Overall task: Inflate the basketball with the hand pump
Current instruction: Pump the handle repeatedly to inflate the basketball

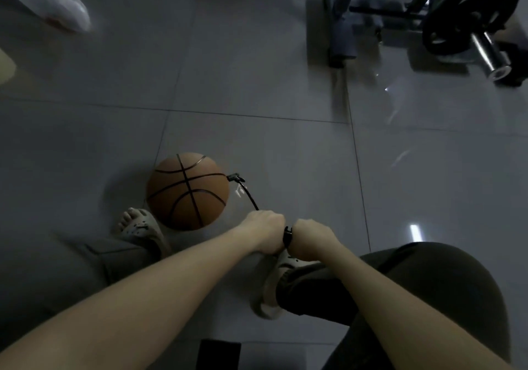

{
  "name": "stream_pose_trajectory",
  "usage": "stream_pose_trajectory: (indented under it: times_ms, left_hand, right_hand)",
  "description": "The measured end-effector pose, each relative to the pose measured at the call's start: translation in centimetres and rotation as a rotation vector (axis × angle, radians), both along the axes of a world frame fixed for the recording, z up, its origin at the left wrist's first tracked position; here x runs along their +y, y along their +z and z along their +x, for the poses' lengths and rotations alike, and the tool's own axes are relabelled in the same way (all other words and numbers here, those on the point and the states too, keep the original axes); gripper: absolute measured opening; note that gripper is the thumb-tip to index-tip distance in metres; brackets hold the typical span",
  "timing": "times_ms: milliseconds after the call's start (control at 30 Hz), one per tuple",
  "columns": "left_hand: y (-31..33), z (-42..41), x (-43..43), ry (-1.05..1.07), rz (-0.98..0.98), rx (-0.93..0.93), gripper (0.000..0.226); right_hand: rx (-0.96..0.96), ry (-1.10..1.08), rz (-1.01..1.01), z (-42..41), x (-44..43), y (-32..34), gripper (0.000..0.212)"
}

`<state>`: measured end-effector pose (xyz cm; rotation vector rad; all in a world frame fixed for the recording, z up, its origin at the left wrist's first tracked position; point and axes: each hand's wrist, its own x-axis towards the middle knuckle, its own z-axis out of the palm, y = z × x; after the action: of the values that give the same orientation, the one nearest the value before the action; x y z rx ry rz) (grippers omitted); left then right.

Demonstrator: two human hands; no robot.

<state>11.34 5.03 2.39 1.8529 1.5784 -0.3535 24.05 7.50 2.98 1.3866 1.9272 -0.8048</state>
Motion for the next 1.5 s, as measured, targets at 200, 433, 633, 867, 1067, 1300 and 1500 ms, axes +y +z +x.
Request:
stream_pose_trajectory:
  times_ms: [200,433,633,867,1067,1300,1500]
  left_hand:
    - [-0.9,0.1,0.6,-0.016,-0.037,0.012,0.018]
    - [5.7,-0.6,0.6,-0.037,-0.100,0.016,0.023]
    - [13.3,-1.1,2.1,0.030,-0.021,-0.054,0.019]
    - [5.1,-0.3,0.1,0.019,-0.008,-0.001,0.017]
    - [-0.4,0.2,1.0,0.009,-0.078,-0.010,0.016]
    - [-1.2,0.2,0.9,0.042,-0.074,-0.013,0.016]
    - [4.4,-0.5,0.3,0.038,-0.087,0.007,0.024]
  right_hand:
    - [0.081,-0.071,0.118,0.6,-0.7,-1.3,0.022]
    - [0.054,-0.015,-0.106,-0.4,0.7,5.8,0.021]
    - [0.087,0.007,-0.020,-0.3,2.6,14.1,0.011]
    - [0.079,0.043,0.151,0.3,-0.4,4.9,0.021]
    - [0.103,-0.024,0.085,0.9,-0.4,-0.7,0.025]
    - [0.082,-0.039,0.041,0.6,0.0,-1.5,0.019]
    - [0.046,0.000,0.007,-0.6,0.3,4.6,0.022]
